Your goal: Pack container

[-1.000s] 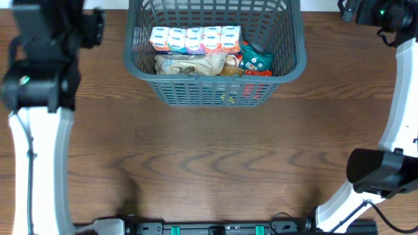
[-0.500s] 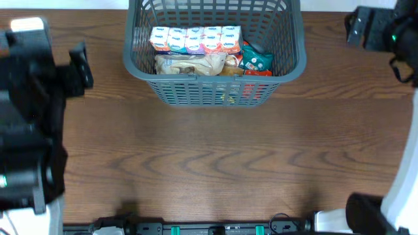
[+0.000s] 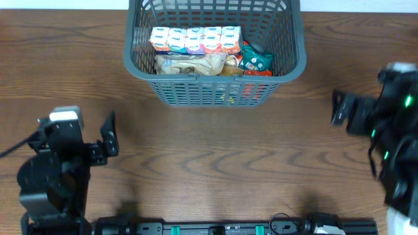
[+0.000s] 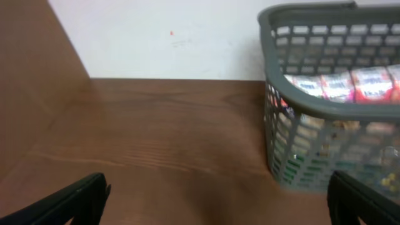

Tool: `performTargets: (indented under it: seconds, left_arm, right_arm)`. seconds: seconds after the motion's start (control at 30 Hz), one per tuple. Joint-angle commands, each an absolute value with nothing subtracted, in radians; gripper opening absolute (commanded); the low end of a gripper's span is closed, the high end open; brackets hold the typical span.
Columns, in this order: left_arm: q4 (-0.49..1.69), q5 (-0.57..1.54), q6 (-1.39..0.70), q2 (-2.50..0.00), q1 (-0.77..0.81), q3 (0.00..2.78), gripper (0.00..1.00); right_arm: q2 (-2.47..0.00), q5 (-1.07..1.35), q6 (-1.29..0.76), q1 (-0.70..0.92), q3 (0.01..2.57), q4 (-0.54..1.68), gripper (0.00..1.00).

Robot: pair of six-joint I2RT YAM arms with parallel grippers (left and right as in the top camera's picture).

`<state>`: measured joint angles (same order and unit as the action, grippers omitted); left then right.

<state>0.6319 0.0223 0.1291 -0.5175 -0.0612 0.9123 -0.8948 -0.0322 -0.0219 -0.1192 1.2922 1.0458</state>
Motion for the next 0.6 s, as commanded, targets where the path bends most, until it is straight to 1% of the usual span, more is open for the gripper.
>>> performTargets:
  seconds: [0.0, 0.2, 0.47, 0.57]
  left_arm:
    - [0.636, 0.053, 0.163, -0.469, -0.054, 0.883, 0.99]
    - [0.651, 0.053, 0.163, -0.462, -0.054, 0.883, 0.99]
    - [0.651, 0.053, 0.163, -0.462, -0.054, 0.883, 0.99]
    - [0.651, 0.053, 0.163, -0.462, -0.054, 0.883, 0.99]
  right_arm:
    - [-0.776, -0.025, -0.042, -0.116, 1.143, 1.039, 0.99]
    - [-0.647, -0.025, -0.059, -0.116, 0.993, 1.073, 0.99]
    - [-0.642, -0.026, -0.059, -0.116, 0.967, 1.230, 0.99]
    - [-0.642, -0.026, -0.059, -0.116, 0.967, 1.245, 0.99]
